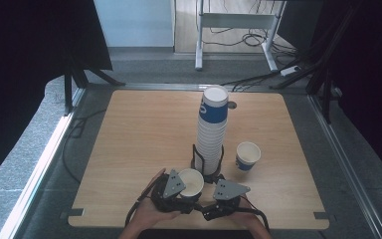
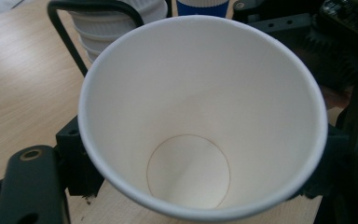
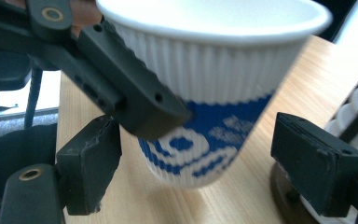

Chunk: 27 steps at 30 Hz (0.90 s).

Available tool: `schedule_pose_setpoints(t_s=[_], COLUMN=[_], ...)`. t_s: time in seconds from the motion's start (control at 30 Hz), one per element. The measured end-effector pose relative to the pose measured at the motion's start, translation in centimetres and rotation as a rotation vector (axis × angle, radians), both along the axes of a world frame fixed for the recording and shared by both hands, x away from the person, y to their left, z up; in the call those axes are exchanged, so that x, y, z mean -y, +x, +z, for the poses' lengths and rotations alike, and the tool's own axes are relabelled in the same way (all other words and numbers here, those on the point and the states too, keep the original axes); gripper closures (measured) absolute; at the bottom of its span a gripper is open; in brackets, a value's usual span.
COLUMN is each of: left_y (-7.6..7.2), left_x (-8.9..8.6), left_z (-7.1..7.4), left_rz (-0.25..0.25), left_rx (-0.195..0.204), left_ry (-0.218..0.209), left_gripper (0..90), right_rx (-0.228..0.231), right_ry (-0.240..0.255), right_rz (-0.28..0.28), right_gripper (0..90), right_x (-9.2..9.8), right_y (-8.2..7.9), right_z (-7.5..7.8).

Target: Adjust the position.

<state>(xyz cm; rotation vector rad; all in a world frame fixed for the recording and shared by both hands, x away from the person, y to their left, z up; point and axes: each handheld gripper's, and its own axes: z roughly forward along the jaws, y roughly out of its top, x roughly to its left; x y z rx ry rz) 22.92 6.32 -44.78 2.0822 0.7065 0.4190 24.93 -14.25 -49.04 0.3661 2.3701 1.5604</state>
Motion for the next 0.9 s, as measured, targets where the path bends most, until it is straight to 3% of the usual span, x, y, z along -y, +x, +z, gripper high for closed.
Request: schedule_pose_setpoints(t_s=[0.23,0.43,0.63,0.7,0.9], left_y=[-0.3,-0.4,-0.3,-0.3,-0.5], left_x=[0.7,0.9,0.7,0.3,-0.8], left_z=[-0.4,-0.5,-0.5,-0.2,0.6], left_rz=[-0.042,-0.049,-0.029,-0.016,-0.014], left_rx=[-0.012,-0.008,-0.006,0.003,0.025], left_ry=[0.023,0.037,-0.002,-0.045,-0.098], left_gripper=[20.3,19.7,14.5,14.2,13.2], right_rx=[-0.001,0.014,0.038,0.027,0.028], right_ry=[-0.034,-0.060,-0.061,-0.036,0.003], right_rz=[0.012,-0.006,-0.025,-0.041,-0.105], right_gripper=[18.5,23.4,24.8,25.0,25.3], right_x=[-0.9,-1.1,-1.0,-0.6,0.7], right_y=[-0.2,-0.3,-0.2,0.0,0.6], right_z=[-0.5,-0.7,-0.5,-0.4,0.1])
